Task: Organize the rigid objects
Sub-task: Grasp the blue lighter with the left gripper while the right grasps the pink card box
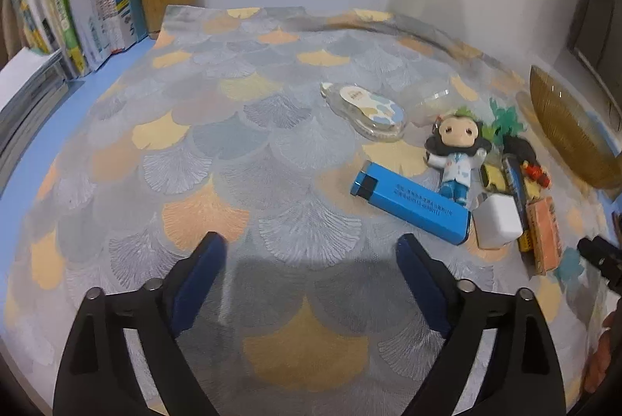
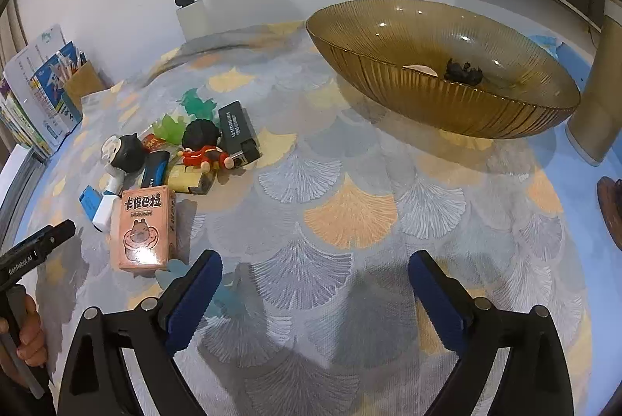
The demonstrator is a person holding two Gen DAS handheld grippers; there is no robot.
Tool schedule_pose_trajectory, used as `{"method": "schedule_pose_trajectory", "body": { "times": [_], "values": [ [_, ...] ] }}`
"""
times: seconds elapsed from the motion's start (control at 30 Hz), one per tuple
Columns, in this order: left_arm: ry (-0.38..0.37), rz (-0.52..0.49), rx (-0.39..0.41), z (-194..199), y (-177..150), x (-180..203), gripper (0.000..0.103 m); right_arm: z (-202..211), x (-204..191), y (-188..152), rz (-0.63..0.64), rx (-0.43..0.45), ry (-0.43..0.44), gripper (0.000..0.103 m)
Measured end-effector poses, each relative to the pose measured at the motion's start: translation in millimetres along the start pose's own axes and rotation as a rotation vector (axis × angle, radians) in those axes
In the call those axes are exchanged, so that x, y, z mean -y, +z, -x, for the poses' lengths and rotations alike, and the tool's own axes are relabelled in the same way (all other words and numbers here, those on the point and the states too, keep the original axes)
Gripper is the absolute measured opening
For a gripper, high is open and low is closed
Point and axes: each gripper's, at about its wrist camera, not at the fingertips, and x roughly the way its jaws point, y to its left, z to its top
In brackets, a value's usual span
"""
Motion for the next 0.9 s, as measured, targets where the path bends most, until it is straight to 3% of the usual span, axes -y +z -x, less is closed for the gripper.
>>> {"method": "schedule_pose_trajectory", "body": {
  "times": [0.13, 0.33, 0.5, 0.6, 0.73, 0.83, 0.9],
  "values": [
    [0.029, -0.039, -0.016, -2, 0, 7, 0.095, -1, 0, 0, -0.003, -0.002, 0.004, 0.096],
    [-0.068, -0.024, -0.015, 4, -1, -1, 0.095, 1, -5, -1, 0.031, 0.015, -0.005, 0.096],
    [-0.115, -0.092, -0.048, 8, 6, -7, 0.094, 3, -12, -3, 0.060, 0.019, -0.006, 0.096],
    [-0.203, -0.102, -0.047, 12, 19, -2, 0.094, 11, -14, -2, 0.055, 0.031, 0.050, 0.096],
    [-0.254, -0.024, -0.059, 0, 33, 14, 0.094, 25, -29, 5, -0.002, 0.017, 0.243, 0.096],
    [-0.293, 0.060, -0.089, -14, 36, 19, 0.092, 26, -61, 9, 0.066, 0.000, 0.248, 0.096],
    [-0.266, 0.079, -0.075, -17, 35, 25, 0.092, 21, -82, 5, 0.126, -0.012, 0.236, 0.096]
  ]
}}
